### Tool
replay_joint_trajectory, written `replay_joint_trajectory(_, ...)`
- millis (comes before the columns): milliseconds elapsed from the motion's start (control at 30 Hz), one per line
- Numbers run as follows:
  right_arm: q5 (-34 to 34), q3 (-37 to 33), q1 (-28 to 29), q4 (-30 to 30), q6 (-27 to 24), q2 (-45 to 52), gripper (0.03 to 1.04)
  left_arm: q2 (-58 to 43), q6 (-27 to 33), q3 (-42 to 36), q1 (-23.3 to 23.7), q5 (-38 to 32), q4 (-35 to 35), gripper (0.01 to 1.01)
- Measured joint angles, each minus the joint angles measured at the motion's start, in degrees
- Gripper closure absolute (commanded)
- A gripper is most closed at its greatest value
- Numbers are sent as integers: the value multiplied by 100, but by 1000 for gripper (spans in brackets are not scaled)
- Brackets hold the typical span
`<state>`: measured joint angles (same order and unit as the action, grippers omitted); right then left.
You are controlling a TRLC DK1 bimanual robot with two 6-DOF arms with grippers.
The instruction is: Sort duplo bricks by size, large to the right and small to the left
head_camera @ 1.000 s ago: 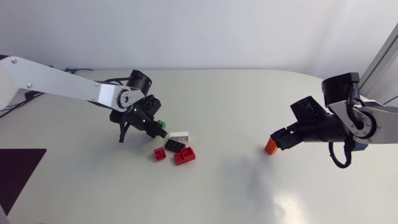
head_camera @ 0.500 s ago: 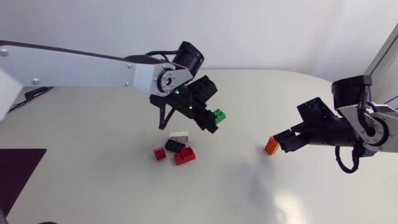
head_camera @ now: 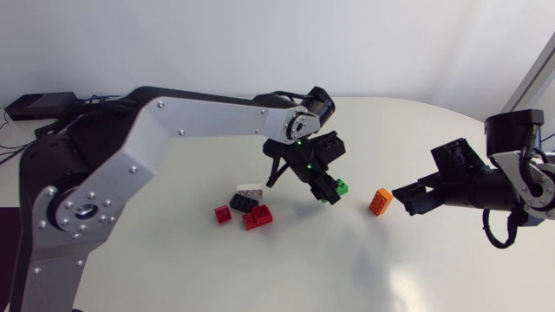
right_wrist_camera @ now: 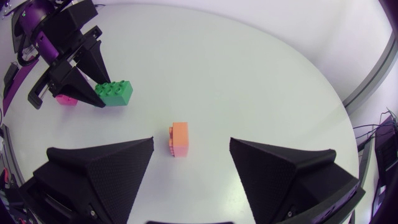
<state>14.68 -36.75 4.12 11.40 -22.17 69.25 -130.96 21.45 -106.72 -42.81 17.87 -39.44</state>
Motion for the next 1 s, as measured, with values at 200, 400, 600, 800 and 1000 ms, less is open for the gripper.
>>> replay_joint_trajectory(200, 15, 31, 2, -2, -22, 0, 180, -389, 2, -761, -203, 20, -640, 743)
replay_joint_trajectory(400, 17, 31, 2, 0, -22, -11, 170, -1130, 46, -1974, -367, -168, -1676, 726)
replay_joint_trajectory(600, 17, 39, 2, -2, -42, -33, 170, -1436, 63, -2256, -496, -332, -1932, 651)
replay_joint_trajectory(800, 20, 42, 2, -2, -70, -46, 170, -1309, 59, -1838, -494, -356, -1576, 221)
replay_joint_trajectory(1000, 35, 42, 0, 0, -103, -111, 170, -1211, 35, -1504, -494, -474, -1449, 44)
